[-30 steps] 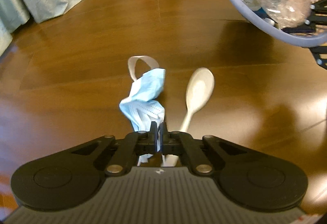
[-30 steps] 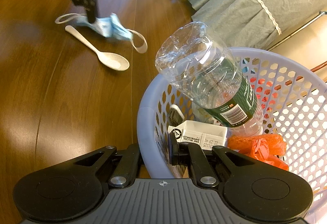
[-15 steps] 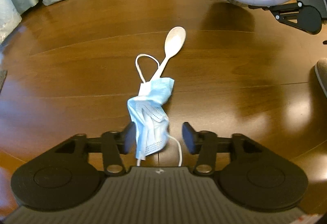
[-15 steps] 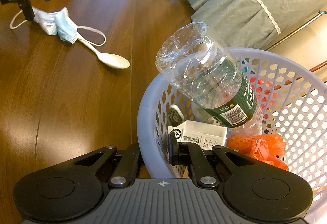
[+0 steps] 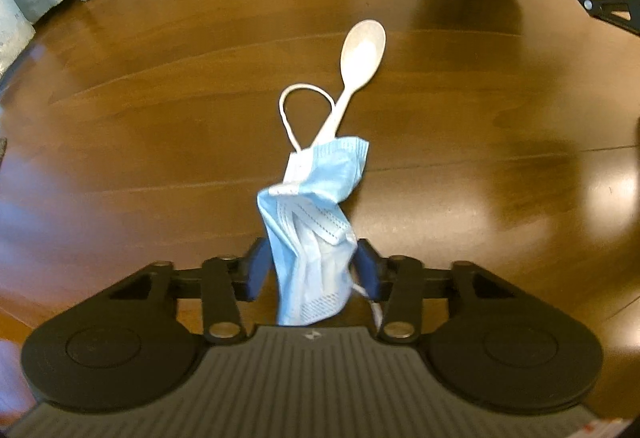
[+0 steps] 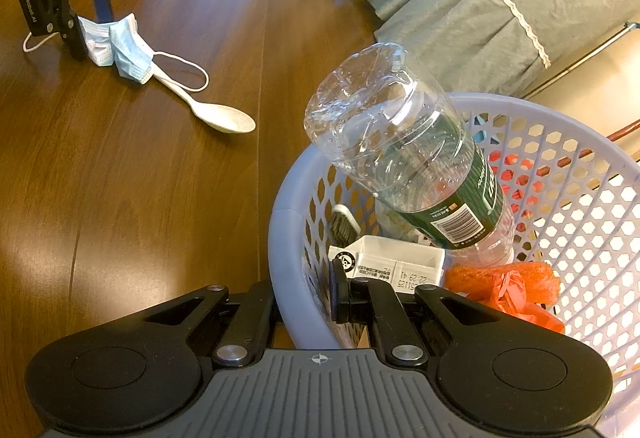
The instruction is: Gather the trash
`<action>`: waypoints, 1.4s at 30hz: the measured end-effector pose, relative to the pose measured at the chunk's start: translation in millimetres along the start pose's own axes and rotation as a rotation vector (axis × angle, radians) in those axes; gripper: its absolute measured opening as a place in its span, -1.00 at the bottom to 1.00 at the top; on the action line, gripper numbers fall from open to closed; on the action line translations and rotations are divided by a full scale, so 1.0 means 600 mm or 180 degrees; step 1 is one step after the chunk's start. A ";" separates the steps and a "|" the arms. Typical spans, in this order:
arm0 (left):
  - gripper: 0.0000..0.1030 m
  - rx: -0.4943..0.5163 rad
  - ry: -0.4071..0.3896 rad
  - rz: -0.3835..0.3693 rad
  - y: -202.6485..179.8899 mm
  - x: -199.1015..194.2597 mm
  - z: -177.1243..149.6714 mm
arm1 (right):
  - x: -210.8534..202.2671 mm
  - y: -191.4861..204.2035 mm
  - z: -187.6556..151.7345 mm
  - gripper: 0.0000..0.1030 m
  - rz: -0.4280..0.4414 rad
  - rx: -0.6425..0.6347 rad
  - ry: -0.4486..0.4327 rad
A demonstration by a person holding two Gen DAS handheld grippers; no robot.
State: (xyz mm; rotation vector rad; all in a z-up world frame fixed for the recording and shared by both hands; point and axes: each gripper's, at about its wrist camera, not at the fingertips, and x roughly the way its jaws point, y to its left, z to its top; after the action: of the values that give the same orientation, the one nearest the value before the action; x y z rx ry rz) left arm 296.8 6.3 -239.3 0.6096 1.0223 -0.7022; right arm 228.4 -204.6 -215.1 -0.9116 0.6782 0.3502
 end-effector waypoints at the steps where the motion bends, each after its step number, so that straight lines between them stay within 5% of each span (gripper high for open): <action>1: -0.40 0.0017 0.0018 0.0004 -0.001 0.001 -0.002 | 0.000 0.000 0.001 -0.91 0.0000 0.0001 0.0001; 9: -0.96 -0.0076 -0.0028 0.0000 0.008 -0.010 -0.012 | 0.000 0.000 0.000 -0.91 0.0002 -0.0006 0.0006; 42: -0.99 -0.0101 -0.0484 -0.0015 0.016 -0.102 0.044 | 0.001 0.000 -0.004 -0.91 0.0004 -0.0003 0.0037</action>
State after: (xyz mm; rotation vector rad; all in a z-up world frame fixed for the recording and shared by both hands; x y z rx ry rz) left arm 297.2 7.3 -172.0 0.5182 0.8924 -0.7242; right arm 227.9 -206.4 -216.7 -0.9149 0.6893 0.3467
